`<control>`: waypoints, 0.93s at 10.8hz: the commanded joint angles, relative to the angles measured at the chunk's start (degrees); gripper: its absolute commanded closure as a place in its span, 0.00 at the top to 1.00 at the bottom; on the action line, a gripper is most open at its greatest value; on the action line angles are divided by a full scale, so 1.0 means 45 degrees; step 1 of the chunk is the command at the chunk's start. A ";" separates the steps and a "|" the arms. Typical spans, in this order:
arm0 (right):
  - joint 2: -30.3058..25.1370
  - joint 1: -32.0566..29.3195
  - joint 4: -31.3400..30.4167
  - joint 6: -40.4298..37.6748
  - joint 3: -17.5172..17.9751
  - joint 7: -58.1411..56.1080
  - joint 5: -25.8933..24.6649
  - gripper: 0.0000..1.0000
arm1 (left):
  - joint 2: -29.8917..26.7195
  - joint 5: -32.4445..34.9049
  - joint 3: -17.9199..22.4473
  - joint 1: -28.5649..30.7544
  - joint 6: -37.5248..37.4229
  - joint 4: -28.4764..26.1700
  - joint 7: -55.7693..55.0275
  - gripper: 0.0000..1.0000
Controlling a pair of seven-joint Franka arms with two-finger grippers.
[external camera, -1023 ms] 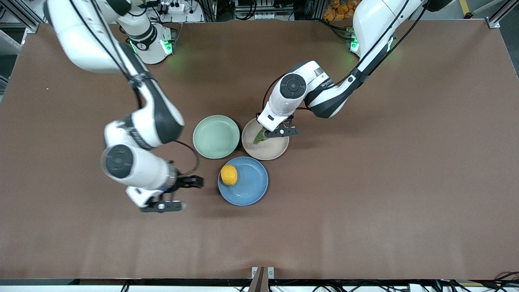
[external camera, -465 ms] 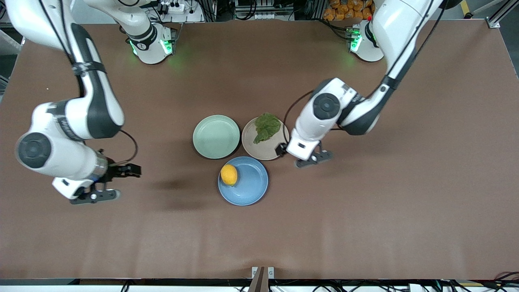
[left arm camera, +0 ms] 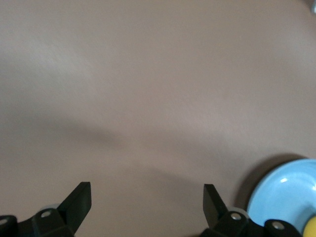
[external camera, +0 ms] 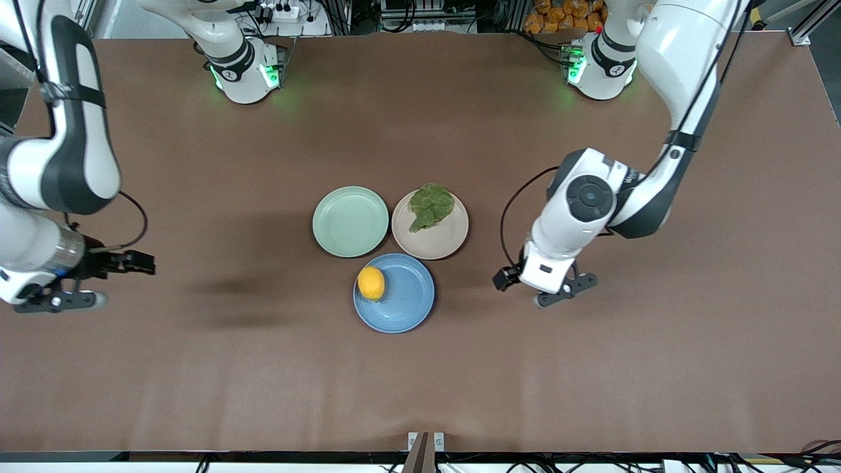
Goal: Place lemon and lettuce in plates
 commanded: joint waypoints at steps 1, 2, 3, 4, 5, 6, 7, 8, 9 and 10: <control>-0.1498 -0.0113 -0.0639 -0.0604 -0.0185 -0.0098 0.0073 1.00 | -0.0565 0.0350 -0.0035 0.0693 -0.0725 -0.0103 0.0874 1.00; -0.1851 -0.0153 -0.0562 -0.1244 -0.0205 0.0038 0.0053 1.00 | -0.0702 0.0350 -0.0035 0.1006 -0.0922 -0.0123 0.1169 1.00; -0.2202 -0.0211 -0.0503 -0.1773 -0.0224 0.0175 0.0053 1.00 | -0.0838 0.0350 -0.0035 0.1454 -0.1253 -0.0181 0.1578 1.00; -0.2515 -0.0347 -0.0425 -0.2087 -0.0224 0.0215 0.0053 1.00 | -0.1226 0.0350 -0.0054 0.1942 -0.1488 -0.0394 0.2278 1.00; -0.2673 -0.0348 0.0021 -0.2767 -0.0244 0.0235 -0.0024 1.00 | -0.1656 0.0157 -0.0035 0.2082 -0.2322 -0.0532 0.3213 1.00; -0.2655 -0.0348 0.0702 -0.3625 -0.0225 0.0351 -0.0296 1.00 | -0.2027 0.0078 0.0004 0.2199 -0.3432 -0.0610 0.4228 1.00; -0.2694 -0.0348 0.1250 -0.4039 -0.0205 0.0391 -0.0588 1.00 | -0.2534 -0.0194 0.0275 0.2220 -0.4468 -0.0959 0.5147 1.00; -0.2965 -0.0368 0.1333 -0.4102 -0.0205 0.0391 -0.0591 1.00 | -0.3293 -0.1009 0.0703 0.2104 -0.4865 -0.1755 0.5678 1.00; -0.3200 -0.0368 0.1334 -0.4102 -0.0205 0.0391 -0.0611 1.00 | -0.4171 -0.1578 0.1249 0.1813 -0.4850 -0.2865 0.5935 1.00; -0.3357 -0.0349 0.1372 -0.4122 -0.0205 0.0430 -0.0592 1.00 | -0.4779 -0.1719 0.1583 0.1404 -0.4850 -0.3689 0.5957 1.00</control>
